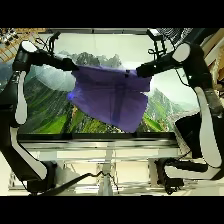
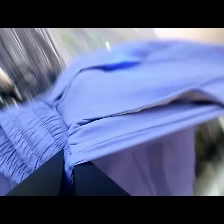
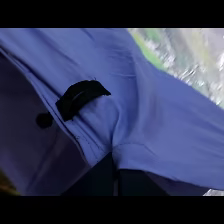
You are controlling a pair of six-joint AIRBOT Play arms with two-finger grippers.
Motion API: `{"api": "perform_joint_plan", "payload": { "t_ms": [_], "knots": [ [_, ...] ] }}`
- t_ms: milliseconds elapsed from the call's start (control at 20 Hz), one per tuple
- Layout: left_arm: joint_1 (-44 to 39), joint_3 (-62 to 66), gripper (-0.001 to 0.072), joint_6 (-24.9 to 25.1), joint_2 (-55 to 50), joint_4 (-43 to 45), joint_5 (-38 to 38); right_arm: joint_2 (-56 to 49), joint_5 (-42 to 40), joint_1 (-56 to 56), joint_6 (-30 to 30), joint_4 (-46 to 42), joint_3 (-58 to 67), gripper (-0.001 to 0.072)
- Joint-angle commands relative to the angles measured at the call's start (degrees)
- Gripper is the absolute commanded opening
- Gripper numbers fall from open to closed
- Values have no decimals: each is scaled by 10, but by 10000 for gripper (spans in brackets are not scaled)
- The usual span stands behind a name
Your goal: Fold the clothes and pants, and hang the long-sleeved shirts on hangers.
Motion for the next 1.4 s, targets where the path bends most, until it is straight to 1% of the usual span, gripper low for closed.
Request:
{"api": "perform_joint_plan", "payload": {
  "t_ms": [0, 100, 200, 300, 450, 500, 550, 600, 700, 900, 950, 1000, 1050, 1150, 1200, 1250, 1300, 1350],
  "knots": [
    [11, 3, 12, 24, -2, 31, -153, 34, 206, 0, 5, 88, -15, 10],
    [3, -1, 11, 24, -2, 74, -182, 34, 241, 15, 5, 124, -58, 10],
    [-5, -10, 12, 24, -2, 102, -206, 34, 250, 47, 5, 124, -127, 10],
    [-14, -31, 12, 24, -2, 103, -226, 34, 229, 83, 1, 118, -211, 10],
    [-37, -70, 11, 24, -2, 122, -264, 34, 169, 111, 0, 75, -315, 10],
    [-45, -80, 11, 9, -1, 142, -266, 34, 150, 111, 1, 62, -334, 10],
    [-54, -84, 11, -14, -1, 168, -266, 34, 139, 111, 0, 43, -346, 10],
    [-61, -84, 10, -24, -1, 190, -266, 34, 135, 111, 0, 27, -351, 11],
    [-71, -84, 10, -28, 0, 197, -266, 33, 133, 111, -2, 9, -352, 11],
    [-83, -84, 12, -30, 0, 197, -266, 21, 134, 111, -19, 12, -352, 11],
    [-85, -84, 35, -30, 2, 195, -266, 14, 135, 111, -21, 12, -352, 11],
    [-87, -84, 188, -30, 3, 195, -267, 6, 140, 111, -24, 13, -352, 11],
    [-88, -84, 321, -30, 5, 195, -267, -3, 146, 111, -37, 13, -352, 11],
    [-92, -84, 415, -27, 10, 189, -267, -18, 163, 111, -67, 12, -352, 14],
    [-93, -84, 546, -27, 13, 182, -267, -20, 168, 111, -81, 10, -352, 11],
    [-93, -84, 558, -27, 18, 182, -267, -18, 169, 110, -92, 8, -351, 62],
    [-93, -84, 558, -27, 24, 182, -267, -13, 170, 106, -96, 13, -349, 243],
    [-90, -84, 558, -27, 30, 183, -266, -3, 168, 97, -96, 21, -345, 538]
  ]
}}
